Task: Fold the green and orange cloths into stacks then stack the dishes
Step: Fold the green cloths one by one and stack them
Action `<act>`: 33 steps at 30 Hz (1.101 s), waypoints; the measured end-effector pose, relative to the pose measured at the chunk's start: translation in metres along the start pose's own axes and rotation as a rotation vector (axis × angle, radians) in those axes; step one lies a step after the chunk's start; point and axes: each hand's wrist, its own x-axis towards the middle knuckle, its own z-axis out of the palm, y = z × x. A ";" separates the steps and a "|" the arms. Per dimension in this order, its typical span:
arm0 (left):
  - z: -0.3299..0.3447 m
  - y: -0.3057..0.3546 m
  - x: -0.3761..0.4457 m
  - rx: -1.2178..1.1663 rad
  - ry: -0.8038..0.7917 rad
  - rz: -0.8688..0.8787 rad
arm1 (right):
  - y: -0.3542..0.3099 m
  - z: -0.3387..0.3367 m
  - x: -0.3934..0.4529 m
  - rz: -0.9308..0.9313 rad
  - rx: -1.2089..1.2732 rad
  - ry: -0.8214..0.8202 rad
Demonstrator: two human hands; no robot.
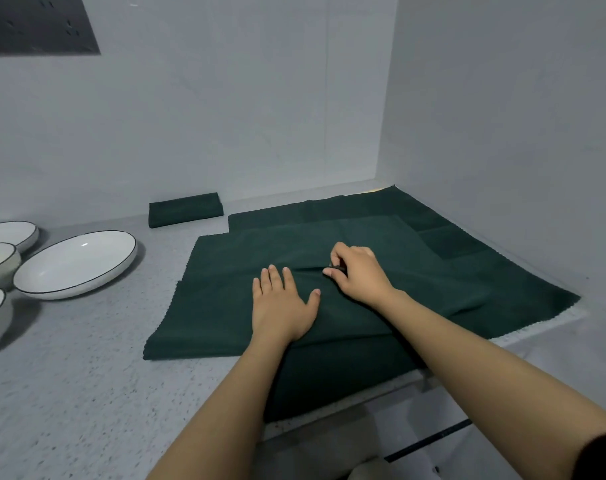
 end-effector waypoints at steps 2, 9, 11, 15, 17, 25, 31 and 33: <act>0.001 -0.001 0.000 0.000 0.004 0.001 | 0.001 0.000 0.001 0.040 0.106 0.011; 0.001 -0.001 0.000 0.006 0.016 0.000 | 0.010 -0.014 0.009 0.176 0.031 -0.141; 0.001 -0.002 0.000 0.002 0.020 -0.001 | 0.015 -0.022 0.011 0.217 -0.032 -0.192; 0.001 -0.002 0.001 0.008 0.032 -0.001 | 0.026 -0.041 0.017 0.289 -0.031 -0.146; 0.001 -0.004 0.001 0.014 0.034 -0.005 | 0.031 -0.047 0.019 0.294 -0.065 -0.144; 0.002 -0.002 0.001 0.018 0.032 -0.007 | 0.042 -0.079 0.021 0.309 -0.266 -0.224; 0.002 -0.002 0.000 0.020 0.032 -0.012 | 0.049 -0.077 0.008 0.374 0.034 -0.220; 0.003 -0.003 -0.001 0.022 0.030 -0.012 | 0.052 -0.079 0.002 0.432 0.200 -0.232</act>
